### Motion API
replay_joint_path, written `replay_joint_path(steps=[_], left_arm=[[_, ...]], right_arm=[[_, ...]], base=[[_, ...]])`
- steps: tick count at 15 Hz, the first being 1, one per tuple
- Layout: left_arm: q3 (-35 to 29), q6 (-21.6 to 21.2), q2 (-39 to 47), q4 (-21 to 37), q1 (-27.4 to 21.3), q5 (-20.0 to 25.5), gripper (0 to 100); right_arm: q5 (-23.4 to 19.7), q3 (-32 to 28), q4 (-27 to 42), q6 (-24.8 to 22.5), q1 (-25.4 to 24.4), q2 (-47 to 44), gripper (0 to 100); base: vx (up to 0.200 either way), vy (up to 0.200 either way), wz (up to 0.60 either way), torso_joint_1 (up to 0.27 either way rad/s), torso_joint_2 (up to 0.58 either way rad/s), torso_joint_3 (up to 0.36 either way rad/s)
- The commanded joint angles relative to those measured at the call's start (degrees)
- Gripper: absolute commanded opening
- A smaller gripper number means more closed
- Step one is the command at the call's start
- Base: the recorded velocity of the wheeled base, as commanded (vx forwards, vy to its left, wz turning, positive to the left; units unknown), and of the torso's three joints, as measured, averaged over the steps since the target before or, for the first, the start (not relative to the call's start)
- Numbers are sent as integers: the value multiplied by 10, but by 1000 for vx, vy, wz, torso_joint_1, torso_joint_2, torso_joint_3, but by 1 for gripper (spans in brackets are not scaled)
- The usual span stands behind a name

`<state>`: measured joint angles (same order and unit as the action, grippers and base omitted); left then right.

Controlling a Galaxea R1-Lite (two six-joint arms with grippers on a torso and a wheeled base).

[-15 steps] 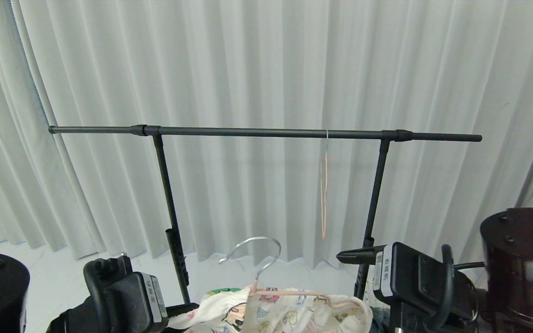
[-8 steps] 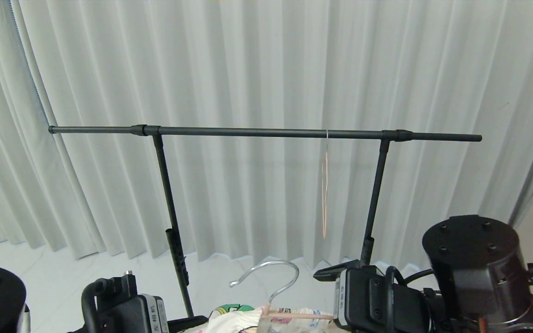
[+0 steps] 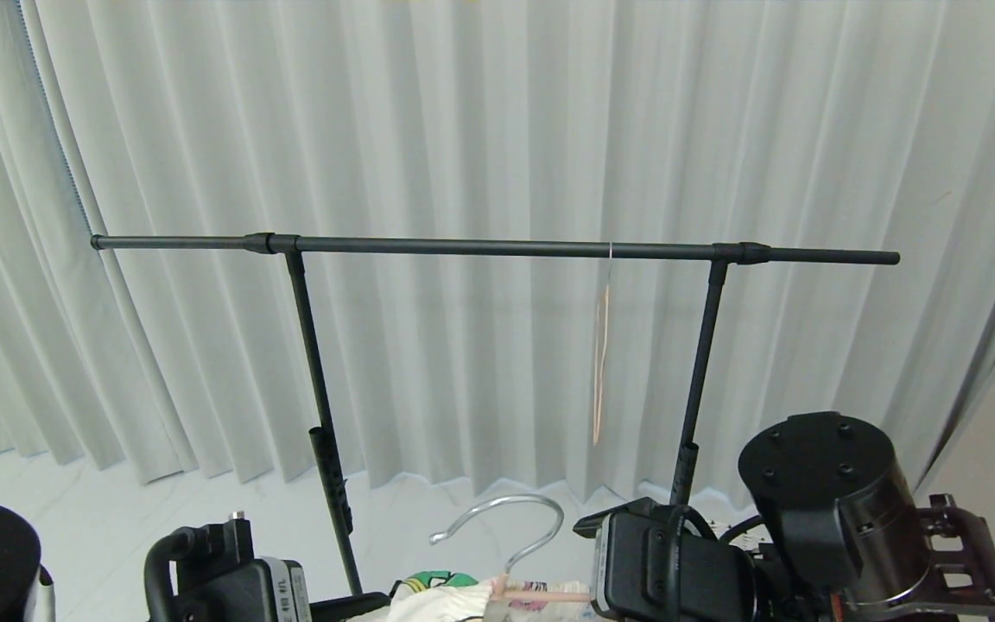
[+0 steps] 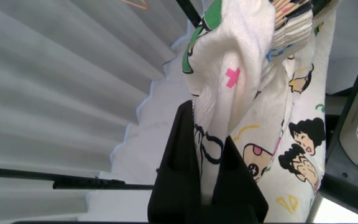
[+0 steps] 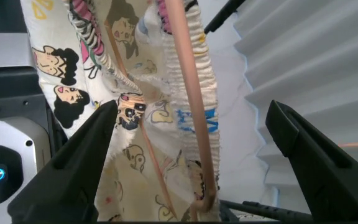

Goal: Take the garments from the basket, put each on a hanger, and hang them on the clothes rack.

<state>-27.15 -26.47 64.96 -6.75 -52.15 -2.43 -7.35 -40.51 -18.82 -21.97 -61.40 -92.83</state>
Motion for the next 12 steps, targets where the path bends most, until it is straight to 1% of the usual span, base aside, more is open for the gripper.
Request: replay_joint_path(steps=[1,9,12], left_arm=[[-1,0,-1,0,-1,0,0],[-2,-1,1,0,-1,-2,0],[-4,-6,3,0,-1,-4,0]], right_arm=[[1,1,0,0,0,-2,0],[1,0,-3,-1,-1,5,0],[0,3,-2,-2,-6,27,0]], base=[[0,0,0,0,0,0],[0,0,0,0,0,0],[0,0,0,0,0,0]])
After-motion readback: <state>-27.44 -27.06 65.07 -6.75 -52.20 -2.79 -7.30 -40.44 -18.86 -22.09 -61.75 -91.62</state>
